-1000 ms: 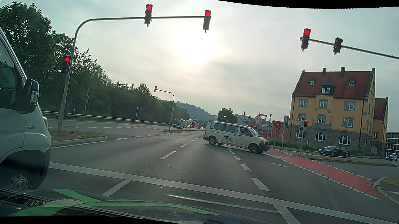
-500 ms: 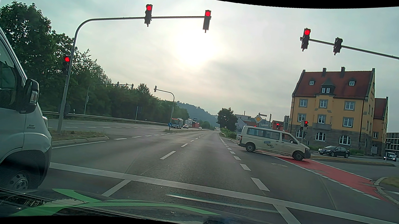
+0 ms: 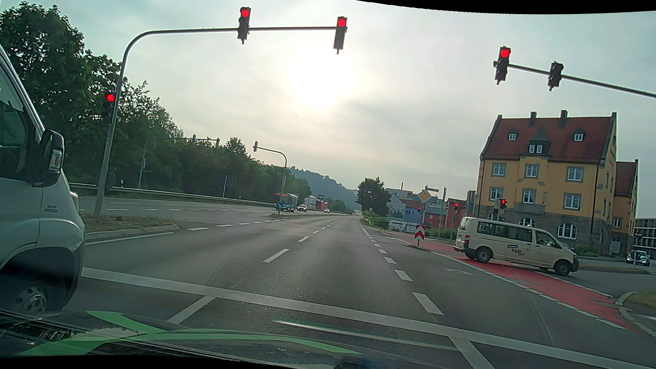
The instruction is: Follow the waypoints while adhering to traffic rules and regulations
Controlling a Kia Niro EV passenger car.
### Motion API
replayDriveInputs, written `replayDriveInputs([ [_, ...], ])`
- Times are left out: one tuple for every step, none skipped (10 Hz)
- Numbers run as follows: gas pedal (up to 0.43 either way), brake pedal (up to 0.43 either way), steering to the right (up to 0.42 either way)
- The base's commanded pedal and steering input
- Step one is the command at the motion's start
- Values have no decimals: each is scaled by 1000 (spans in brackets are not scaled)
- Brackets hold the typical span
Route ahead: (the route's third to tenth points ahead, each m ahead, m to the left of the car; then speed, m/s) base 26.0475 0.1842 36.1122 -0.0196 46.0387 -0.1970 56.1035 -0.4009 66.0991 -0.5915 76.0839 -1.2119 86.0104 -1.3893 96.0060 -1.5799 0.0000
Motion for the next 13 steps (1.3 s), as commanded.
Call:
replayDriveInputs([
  [0, 244, -8],
  [0, 250, -8],
  [0, 250, -9],
  [0, 250, -9],
  [0, 250, -9],
  [0, 250, -9],
  [0, 250, -9],
  [0, 250, -9],
  [0, 250, -9],
  [0, 250, -9],
  [0, 250, -9],
  [0, 250, -9],
  [0, 250, -9],
])
